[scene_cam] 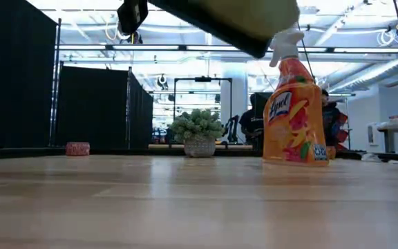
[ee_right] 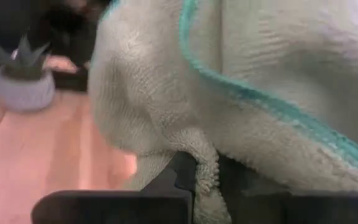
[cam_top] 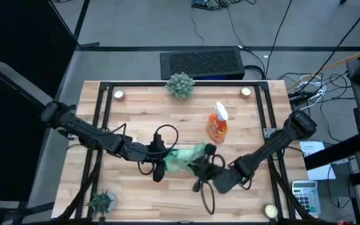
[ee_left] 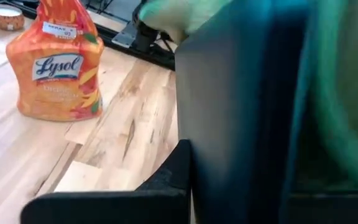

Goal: Apply microfiber cloth
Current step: Wipe the front of the cellphone with a microfiber cloth

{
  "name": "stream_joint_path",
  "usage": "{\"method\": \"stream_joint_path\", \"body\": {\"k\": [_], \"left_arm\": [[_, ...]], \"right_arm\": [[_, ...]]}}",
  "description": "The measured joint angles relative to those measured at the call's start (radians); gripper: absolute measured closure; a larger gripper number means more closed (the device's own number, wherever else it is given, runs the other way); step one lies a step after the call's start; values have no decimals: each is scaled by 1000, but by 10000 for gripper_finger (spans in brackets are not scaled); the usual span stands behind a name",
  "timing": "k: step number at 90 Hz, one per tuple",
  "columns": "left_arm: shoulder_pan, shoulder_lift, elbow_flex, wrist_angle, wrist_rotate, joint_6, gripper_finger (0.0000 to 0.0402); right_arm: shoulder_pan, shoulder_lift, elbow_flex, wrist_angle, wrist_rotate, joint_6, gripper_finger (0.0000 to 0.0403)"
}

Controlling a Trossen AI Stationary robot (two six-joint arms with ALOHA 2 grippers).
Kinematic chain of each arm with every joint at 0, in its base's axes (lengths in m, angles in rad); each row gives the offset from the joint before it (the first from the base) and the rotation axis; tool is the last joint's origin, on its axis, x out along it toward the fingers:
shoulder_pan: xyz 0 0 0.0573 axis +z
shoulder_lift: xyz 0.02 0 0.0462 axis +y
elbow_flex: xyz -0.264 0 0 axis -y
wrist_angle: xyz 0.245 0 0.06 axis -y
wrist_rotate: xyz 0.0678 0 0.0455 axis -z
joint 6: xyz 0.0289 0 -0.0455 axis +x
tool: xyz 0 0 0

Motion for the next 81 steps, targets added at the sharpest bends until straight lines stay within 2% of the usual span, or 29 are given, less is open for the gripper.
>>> {"method": "stream_joint_path", "body": {"k": [12, 21, 29, 35, 45, 57, 63, 72, 81], "left_arm": [[-2, -1, 1, 37, -5, 18, 392], [-1, -2, 2, 56, -12, 23, 392], [-2, -5, 4, 59, -21, 17, 392], [-2, -6, 5, 58, -23, 9, 392], [0, -6, 4, 61, -43, 6, 392], [1, -4, 3, 67, -43, 20, 392], [1, -2, 1, 62, -40, 25, 392], [0, 2, -2, 34, -36, 32, 392], [0, 2, -2, 43, -33, 40, 392]], "right_arm": [[57, 14, -2, -149, 21, 111, 399], [98, -22, -3, -289, 129, 155, 399], [106, -78, -3, -298, 223, 135, 399], [90, -111, -3, -262, 250, 86, 399], [37, -123, -3, -143, 226, -13, 399], [-26, -74, 1, 35, 45, -70, 399], [-34, -25, 0, 88, 1, -74, 399], [-21, 24, 1, 80, -10, -58, 399], [15, 30, -1, -52, 31, 28, 399]]}}
